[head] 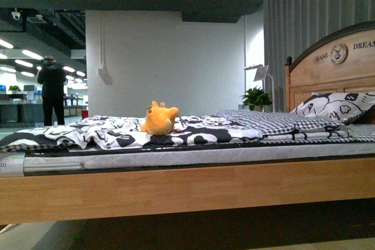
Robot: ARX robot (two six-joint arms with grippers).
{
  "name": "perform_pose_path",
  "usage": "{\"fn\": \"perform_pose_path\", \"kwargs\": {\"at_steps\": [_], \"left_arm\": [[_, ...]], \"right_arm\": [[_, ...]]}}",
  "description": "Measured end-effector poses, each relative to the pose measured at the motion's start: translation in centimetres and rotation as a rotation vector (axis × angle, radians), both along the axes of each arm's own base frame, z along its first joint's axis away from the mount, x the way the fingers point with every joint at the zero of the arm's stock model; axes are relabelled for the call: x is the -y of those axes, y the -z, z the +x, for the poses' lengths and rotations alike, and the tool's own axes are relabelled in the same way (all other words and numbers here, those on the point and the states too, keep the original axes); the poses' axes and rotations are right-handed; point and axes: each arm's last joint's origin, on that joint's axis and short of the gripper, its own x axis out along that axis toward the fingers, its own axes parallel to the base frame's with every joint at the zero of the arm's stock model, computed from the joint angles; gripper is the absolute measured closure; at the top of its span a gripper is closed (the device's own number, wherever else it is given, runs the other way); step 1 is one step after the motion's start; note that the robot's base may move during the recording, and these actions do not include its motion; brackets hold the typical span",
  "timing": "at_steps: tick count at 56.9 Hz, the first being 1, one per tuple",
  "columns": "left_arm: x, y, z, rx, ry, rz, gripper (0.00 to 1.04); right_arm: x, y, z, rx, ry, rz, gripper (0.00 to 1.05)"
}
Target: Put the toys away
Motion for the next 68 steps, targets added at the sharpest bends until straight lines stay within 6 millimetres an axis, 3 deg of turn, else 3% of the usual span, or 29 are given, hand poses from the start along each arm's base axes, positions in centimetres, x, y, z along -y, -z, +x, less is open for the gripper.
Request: {"fn": "perform_pose_path", "kwargs": {"at_steps": [68], "left_arm": [[0.0, 0.0, 0.0, 0.0, 0.0, 0.0, 0.06]], "right_arm": [[0.0, 0.0, 0.0, 0.0, 0.0, 0.0, 0.02]]}}
